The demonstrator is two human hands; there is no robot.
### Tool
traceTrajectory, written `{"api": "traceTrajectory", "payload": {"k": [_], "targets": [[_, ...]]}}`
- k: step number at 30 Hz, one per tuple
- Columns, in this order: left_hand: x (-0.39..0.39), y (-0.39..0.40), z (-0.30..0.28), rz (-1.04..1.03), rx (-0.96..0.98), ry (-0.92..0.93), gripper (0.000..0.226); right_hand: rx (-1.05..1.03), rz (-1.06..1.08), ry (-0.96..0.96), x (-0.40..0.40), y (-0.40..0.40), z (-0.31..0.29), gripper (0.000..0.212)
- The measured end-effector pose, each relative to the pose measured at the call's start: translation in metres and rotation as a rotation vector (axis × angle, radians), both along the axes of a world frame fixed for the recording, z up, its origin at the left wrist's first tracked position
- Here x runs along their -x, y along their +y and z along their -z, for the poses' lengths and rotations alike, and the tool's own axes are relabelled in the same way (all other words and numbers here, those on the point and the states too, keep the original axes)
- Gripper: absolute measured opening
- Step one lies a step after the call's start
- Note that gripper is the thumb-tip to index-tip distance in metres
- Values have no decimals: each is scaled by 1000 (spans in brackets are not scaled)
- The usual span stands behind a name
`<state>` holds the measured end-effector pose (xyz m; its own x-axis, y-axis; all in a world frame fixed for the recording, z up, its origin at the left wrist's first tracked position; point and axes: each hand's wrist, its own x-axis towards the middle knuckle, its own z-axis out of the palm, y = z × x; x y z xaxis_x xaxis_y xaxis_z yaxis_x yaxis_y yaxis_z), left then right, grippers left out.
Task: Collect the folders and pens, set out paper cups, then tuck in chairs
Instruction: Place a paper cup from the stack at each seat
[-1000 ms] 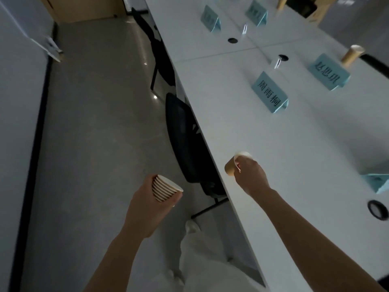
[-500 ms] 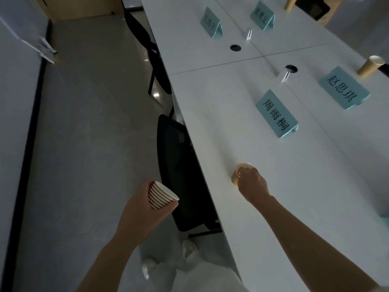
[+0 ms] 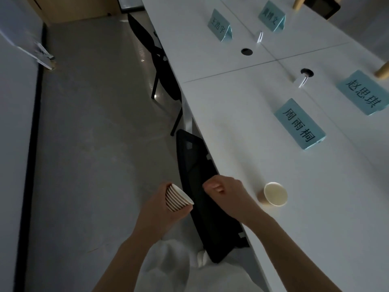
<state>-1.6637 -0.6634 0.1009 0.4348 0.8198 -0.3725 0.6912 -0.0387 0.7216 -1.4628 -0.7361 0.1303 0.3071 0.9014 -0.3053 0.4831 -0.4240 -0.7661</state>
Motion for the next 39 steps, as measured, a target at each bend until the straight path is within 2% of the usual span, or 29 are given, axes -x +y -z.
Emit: {"api": "traceTrajectory", "payload": {"k": [3,7,11,18,23,30,36,39], "targets": [[15,38,1,42,-4,29,77,29,-115,118,42,47,-9,18],[44,100,-6,127,-48,41,64,92,-206,53,83,112,-14,27],[71,160,-9,170,-58,51,59,86,-209,67,111,169,-17,27],[78,237,-7,214,-47,27,66,93,-155,49,126,239,-17,25],[57,303,4,256,-64,30,85,112,-44,57,99,302,-5,20],[-4,423,-3,254,-34,20,78,88,-22,113,35,417,-4,18],[-42,513,-18,122,-52,-30,77,30,39,79,-36,507,-25,20],[-57,551,-20,59,-38,-66,70,14,142,92,-67,544,-24,15]]}}
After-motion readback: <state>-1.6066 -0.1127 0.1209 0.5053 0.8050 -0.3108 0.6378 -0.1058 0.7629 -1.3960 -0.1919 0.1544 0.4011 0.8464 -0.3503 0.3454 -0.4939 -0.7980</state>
